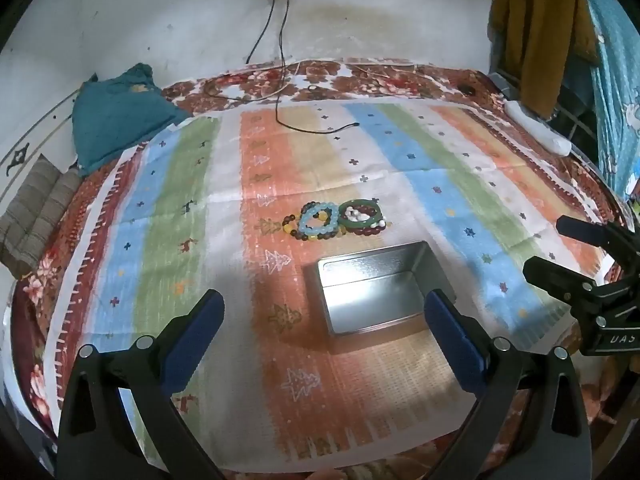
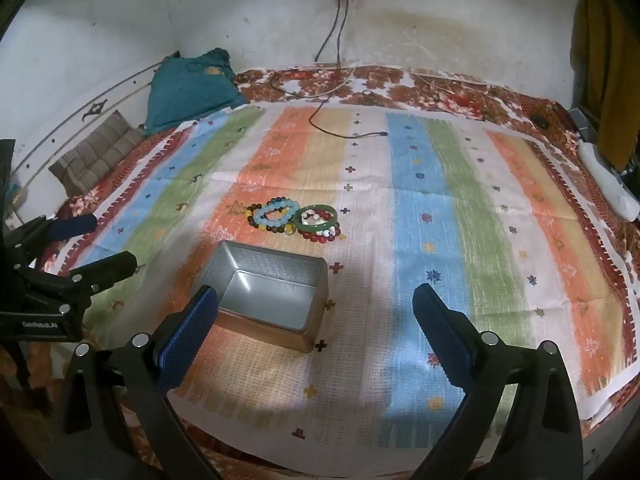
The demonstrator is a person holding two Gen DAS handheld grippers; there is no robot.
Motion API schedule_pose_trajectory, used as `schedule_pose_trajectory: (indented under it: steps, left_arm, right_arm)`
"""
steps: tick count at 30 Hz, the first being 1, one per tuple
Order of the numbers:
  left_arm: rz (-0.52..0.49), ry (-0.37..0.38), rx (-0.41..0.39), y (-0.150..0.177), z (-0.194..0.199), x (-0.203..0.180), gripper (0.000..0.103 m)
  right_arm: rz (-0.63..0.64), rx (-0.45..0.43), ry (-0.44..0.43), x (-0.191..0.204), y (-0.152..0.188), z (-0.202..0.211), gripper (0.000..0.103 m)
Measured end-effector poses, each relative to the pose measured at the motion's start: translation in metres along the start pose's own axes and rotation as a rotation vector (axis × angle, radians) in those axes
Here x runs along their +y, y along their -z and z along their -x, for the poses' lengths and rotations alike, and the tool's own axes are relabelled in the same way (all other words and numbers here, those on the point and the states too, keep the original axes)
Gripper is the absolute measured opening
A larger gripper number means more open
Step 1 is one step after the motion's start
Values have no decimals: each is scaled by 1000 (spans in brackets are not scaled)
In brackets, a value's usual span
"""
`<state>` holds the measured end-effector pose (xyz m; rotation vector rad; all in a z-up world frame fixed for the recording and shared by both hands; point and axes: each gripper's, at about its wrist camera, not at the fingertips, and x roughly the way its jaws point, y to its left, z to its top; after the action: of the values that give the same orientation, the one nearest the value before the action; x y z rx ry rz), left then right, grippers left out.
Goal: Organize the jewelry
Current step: 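Move both tools toward the bracelets beside the metal tin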
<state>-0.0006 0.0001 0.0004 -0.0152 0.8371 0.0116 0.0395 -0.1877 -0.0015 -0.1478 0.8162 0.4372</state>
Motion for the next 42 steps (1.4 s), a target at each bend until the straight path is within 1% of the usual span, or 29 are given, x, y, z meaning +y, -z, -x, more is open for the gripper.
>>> schedule_pose_trajectory:
  steps: [2, 3, 8, 9, 10, 13, 15, 18, 32, 42]
  left_arm:
    - [6, 5, 11, 0, 0, -1, 98]
    - [15, 4, 14, 0, 3, 5, 98]
    - [25, 13, -1, 3, 6, 6, 98]
    - [35, 17, 7, 3, 1, 10, 98]
    - [39, 20, 9, 1, 2, 13, 98]
    - [37, 24, 7, 3, 4, 15, 98]
    - [41, 20, 14, 1, -1, 10, 98]
    - [33, 39, 19, 0, -2, 9, 98]
    - [24, 16, 28, 2, -5, 10, 97]
    - [8, 13, 35, 6, -8, 9, 98]
  right_arm:
    - [-3, -2, -2, -1, 0, 1, 99]
    - [-4, -2, -2, -1, 0, 1, 99]
    - [1, -1, -5, 1, 0, 1, 99]
    - [1, -2, -6, 5, -1, 3, 99]
    - [-11, -1, -4, -2, -1, 0, 99]
    - [-15, -5, -3, -2, -1, 1, 99]
    - [-16, -3, -3, -7, 1, 1, 99]
    - [-18, 10, 4, -4, 0, -1, 99]
    - [-15, 14, 29, -3, 0, -2, 99]
    - [-21, 18, 21, -6, 1, -3, 99]
